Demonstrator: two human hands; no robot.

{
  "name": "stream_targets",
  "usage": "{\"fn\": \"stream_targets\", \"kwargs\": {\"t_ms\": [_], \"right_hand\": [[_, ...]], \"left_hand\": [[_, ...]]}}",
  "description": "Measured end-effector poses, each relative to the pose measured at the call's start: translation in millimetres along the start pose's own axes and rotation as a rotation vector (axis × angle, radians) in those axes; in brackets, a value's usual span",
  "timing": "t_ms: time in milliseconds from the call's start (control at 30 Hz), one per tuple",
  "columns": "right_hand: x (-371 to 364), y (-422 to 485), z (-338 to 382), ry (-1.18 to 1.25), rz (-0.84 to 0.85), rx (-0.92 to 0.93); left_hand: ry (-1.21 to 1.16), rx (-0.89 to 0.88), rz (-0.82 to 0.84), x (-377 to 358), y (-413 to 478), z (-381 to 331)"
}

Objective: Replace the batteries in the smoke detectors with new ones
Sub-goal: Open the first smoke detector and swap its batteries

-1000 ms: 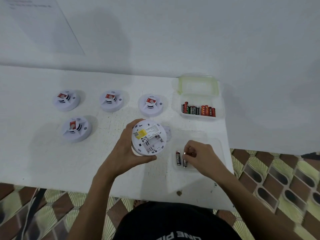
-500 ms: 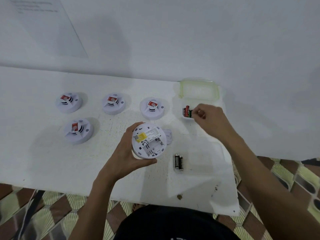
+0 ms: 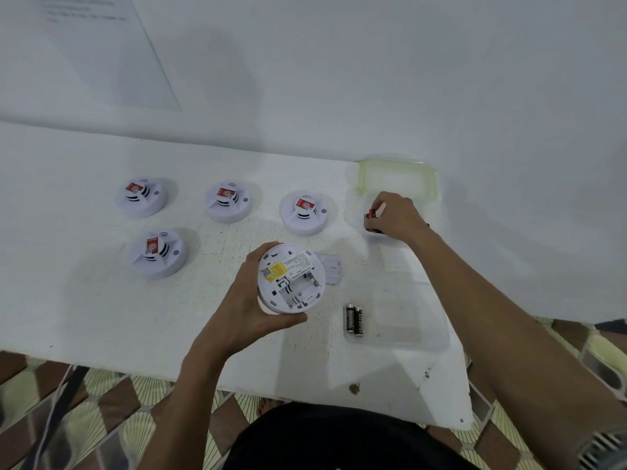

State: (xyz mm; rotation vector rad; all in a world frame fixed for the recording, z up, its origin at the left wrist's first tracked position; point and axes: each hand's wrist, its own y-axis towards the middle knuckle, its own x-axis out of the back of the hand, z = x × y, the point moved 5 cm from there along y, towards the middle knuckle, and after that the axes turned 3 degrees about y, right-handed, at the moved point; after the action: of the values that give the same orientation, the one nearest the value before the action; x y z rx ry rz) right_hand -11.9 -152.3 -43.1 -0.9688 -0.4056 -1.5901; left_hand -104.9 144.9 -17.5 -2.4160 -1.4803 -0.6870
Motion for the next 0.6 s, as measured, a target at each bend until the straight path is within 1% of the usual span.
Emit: {"fn": "stream_targets", "kwargs": {"t_ms": [100, 167, 233, 267, 333, 400, 433, 500, 567, 600], "right_hand": [[4, -7, 2, 0.126, -0.029, 0.033], [13, -22, 11, 0.236, -0.13, 0.073], [23, -46, 24, 0.43, -0.246, 0.112], [24, -60, 31, 0.54, -0.277, 0.135], [21, -90, 46, 0.717, -0.276, 0.198], [11, -120, 61, 0.814, -0.223, 0.273], [5, -133, 68, 0.836, -0.184, 0.314], [-6, -155, 78, 0.807, -0.108, 0.403], [-16, -168, 83, 0.705, -0.073, 0.52], [-18, -172, 84, 0.633, -0.084, 0.595]], "left_hand": [[0.015, -0.005, -0.004, 0, 2, -1], [0.018, -0.001, -0.011, 0, 3, -1], [0.022, 0.0, -0.02, 0, 5, 1], [0.023, -0.001, -0.025, 0, 6, 2], [0.021, -0.006, -0.032, -1, 7, 4], [0.023, -0.015, -0.034, -2, 9, 4], [0.027, -0.017, -0.033, -3, 10, 5], [0.031, -0.02, -0.029, -4, 11, 5], [0.034, -0.029, -0.031, -4, 12, 4], [0.038, -0.036, -0.035, -5, 12, 3]]}}
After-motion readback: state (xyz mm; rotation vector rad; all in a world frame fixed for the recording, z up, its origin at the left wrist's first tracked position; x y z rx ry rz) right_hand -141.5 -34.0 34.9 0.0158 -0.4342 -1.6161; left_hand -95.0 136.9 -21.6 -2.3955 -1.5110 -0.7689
